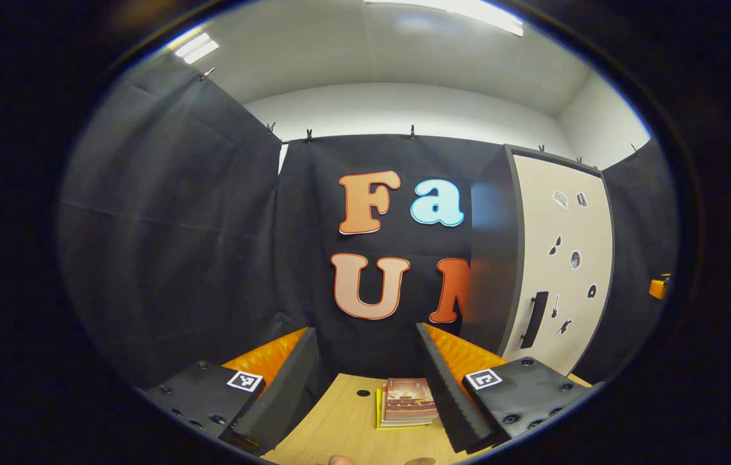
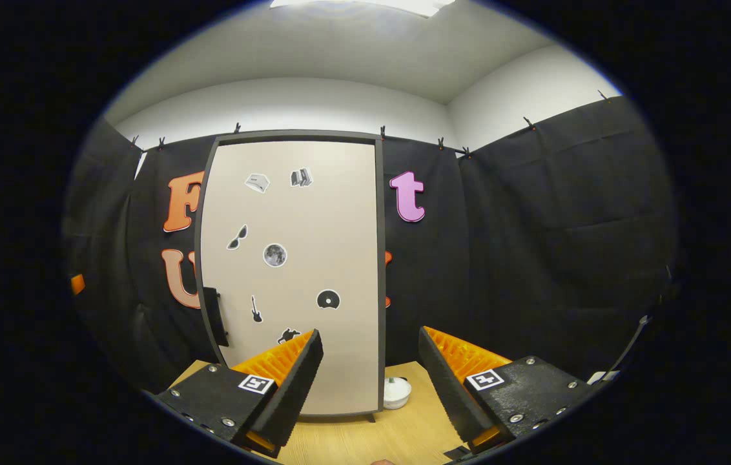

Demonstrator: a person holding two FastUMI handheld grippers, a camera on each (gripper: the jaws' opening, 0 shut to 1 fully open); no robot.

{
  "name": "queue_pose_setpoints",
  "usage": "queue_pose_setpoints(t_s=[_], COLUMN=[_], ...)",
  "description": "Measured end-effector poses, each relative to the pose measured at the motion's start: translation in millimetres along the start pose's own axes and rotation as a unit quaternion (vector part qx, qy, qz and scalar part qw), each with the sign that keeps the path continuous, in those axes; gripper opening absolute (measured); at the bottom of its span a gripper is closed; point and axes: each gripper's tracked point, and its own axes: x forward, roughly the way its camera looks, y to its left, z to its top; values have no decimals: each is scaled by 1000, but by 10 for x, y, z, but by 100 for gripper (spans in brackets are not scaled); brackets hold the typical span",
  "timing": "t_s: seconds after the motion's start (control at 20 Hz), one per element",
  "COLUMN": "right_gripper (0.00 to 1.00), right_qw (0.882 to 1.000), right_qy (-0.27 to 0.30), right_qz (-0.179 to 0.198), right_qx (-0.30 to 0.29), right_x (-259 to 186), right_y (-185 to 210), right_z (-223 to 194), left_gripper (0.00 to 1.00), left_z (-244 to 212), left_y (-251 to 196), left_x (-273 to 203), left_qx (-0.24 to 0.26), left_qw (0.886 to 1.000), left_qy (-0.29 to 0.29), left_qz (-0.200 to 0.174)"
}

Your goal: Open the cabinet door with the right hand, grasp the bottle in the cabinet with the left hand and place it on the coaster, then close the cabinet door with the right hand.

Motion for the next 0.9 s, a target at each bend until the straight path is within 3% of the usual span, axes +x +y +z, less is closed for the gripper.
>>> queue_pose_setpoints(t_s=[0.45,0.9], right_gripper=[93,93], right_qw=[999,999], right_qy=[-23,-23], right_qz=[-5,24], right_qx=[-24,-33], right_x=[-33,83], right_y=[312,1005], right_z=[104,60], left_gripper=[96,98], left_z=[158,67], left_y=[178,615], left_x=[38,110], left_qx=[24,26], left_qw=[1000,999], left_qy=[-17,-12], left_qz=[-4,14])
